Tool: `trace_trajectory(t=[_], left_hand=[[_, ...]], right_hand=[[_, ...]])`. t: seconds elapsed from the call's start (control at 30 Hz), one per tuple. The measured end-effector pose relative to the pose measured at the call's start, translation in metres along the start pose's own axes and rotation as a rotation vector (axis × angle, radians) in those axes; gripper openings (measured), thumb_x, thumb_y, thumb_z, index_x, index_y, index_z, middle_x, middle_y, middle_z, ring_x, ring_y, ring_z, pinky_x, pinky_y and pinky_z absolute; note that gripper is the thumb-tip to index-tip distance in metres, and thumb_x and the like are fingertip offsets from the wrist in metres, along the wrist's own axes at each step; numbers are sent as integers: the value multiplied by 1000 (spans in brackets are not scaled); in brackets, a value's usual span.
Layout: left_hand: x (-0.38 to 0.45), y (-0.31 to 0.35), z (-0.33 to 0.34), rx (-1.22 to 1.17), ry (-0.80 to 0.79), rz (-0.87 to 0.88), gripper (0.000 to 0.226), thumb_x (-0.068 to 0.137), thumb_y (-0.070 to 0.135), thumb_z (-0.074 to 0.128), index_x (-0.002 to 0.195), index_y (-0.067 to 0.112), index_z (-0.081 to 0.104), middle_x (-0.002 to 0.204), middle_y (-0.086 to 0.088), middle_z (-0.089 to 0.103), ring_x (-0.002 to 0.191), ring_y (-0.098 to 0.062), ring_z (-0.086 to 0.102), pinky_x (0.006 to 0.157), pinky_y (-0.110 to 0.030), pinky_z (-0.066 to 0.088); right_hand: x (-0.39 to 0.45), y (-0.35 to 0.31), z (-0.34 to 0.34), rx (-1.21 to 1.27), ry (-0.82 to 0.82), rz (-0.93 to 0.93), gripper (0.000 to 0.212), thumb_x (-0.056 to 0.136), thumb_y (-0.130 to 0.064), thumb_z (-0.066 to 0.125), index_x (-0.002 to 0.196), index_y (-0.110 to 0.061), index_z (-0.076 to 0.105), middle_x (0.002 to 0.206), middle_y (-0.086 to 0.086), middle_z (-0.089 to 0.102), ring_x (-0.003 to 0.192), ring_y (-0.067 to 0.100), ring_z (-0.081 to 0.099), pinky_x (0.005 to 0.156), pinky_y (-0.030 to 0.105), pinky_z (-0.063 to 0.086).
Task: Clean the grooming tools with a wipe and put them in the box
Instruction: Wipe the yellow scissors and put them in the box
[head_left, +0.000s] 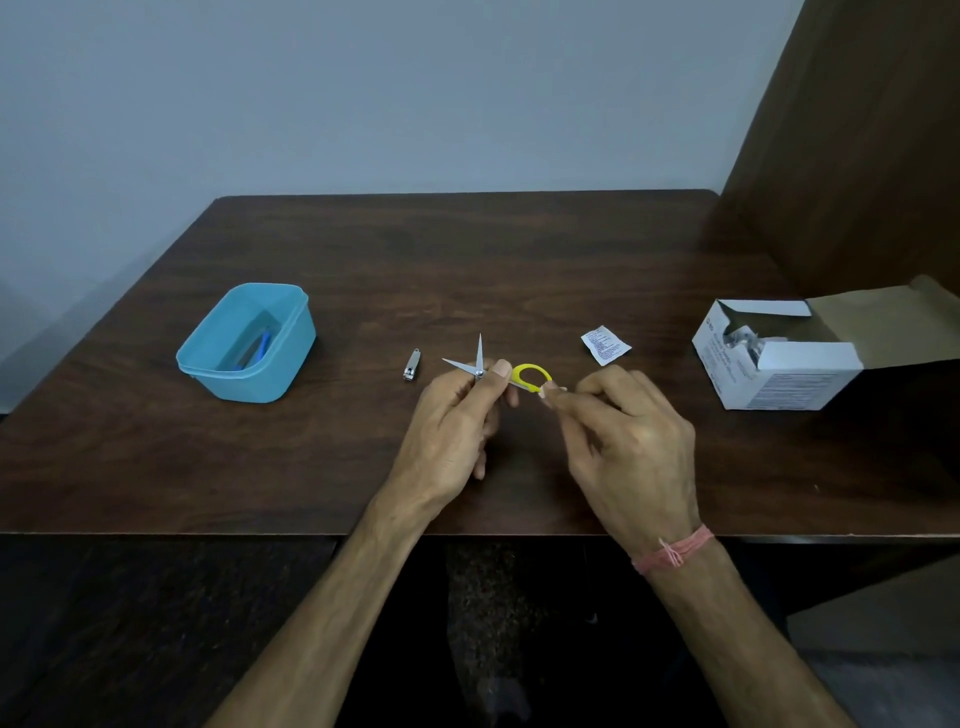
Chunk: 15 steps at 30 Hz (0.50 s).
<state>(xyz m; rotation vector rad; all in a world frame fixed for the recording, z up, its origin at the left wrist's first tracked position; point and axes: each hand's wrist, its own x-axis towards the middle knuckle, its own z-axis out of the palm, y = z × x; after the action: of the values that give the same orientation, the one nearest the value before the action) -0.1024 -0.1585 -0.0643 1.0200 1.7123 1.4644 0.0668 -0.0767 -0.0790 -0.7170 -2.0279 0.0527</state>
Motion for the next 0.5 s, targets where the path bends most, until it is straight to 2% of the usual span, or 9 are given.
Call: trace_trajectory(t=[0.13,0.23,0.33,0.43,0.5], left_hand=[[-2,0,-1,12,-4,-1,45,117,39,55,81,16,70,50,11,39,39,-12,36,47,-36,40],[-2,1,-2,-36,11,-19,46,117,38,54,80,15,70,51,11,35,40,-9,32,45,-31,39],[-1,2,0,3,0,-15,46,117,39,54,83,12,70,50,11,37,40,-11,34,46,-34,40],[-3,2,1,34,-19,-2,45,117,38,54,79,21,70,50,11,39,40,-12,36,45,-35,40],[-4,3,0,18,-13,-11,44,118,39,53,80,20,68,51,12,39,40,-9,37,46,-34,41]], right_hand=[[4,-15,6,28,-9,-38,10,101,-10,81,99,-18,86,88,-4,66,75,22,60,51,38,52],[2,-10,6,43,0,-12,8,103,-13,80,98,-18,85,88,-3,66,75,23,60,51,41,53],[-1,-3,1,45,-4,12,8,103,-13,81,98,-17,85,88,-2,66,75,24,59,52,42,53],[3,-9,3,75,-26,-14,9,103,-12,80,99,-17,86,88,-2,65,75,23,60,52,42,54],[8,-14,7,118,-25,4,10,104,-13,78,100,-17,87,89,-3,65,76,21,59,54,41,54]])
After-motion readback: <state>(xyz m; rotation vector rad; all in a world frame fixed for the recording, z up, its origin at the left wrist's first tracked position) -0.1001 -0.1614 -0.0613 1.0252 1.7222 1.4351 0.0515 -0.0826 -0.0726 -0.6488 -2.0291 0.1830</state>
